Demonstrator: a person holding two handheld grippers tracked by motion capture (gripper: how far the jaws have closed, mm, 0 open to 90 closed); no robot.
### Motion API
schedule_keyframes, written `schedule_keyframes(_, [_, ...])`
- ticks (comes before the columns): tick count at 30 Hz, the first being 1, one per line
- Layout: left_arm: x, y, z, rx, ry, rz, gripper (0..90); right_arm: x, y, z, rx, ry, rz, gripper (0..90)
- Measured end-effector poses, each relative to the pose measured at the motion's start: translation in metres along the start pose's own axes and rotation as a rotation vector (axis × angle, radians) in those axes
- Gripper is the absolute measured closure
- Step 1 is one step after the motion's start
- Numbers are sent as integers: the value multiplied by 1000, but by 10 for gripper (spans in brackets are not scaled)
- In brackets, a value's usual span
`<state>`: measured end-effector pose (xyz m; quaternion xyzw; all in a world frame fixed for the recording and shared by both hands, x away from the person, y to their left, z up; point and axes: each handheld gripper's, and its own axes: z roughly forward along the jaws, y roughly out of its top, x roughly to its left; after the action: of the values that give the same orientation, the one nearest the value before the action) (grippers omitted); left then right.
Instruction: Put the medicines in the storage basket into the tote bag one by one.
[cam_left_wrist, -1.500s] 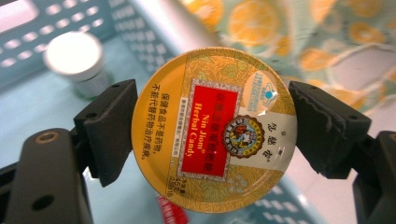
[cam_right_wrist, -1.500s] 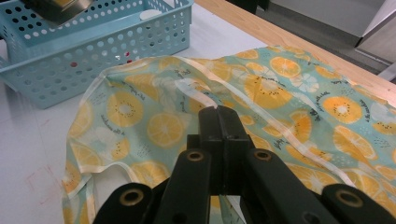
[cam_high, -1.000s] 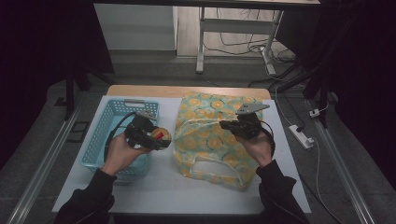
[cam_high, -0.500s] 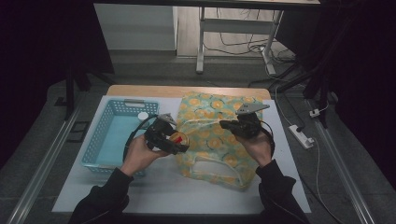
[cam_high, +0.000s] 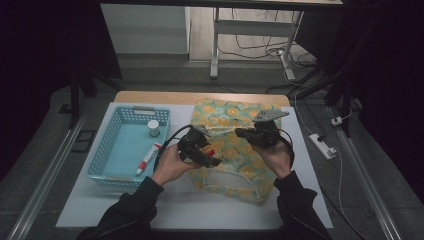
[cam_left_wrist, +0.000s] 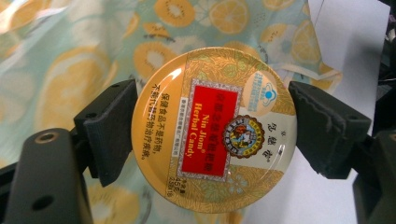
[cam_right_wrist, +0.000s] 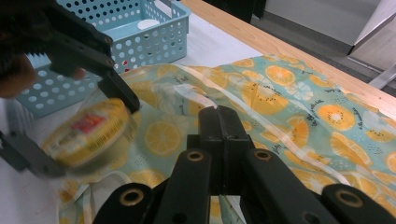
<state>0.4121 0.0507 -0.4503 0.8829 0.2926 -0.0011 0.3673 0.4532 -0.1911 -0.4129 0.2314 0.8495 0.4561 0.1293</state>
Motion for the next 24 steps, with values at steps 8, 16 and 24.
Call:
schedule_keyframes(8, [-1, 12, 23, -5, 6, 9, 207, 0, 0, -1, -2, 0, 1, 900])
schedule_keyframes(16, [4, 21, 40, -11, 17, 1, 207, 1, 0, 2, 0, 4, -1, 900])
schedule_keyframes(24, [15, 28, 58, -10, 56, -17, 207, 2, -1, 5, 7, 6, -4, 900])
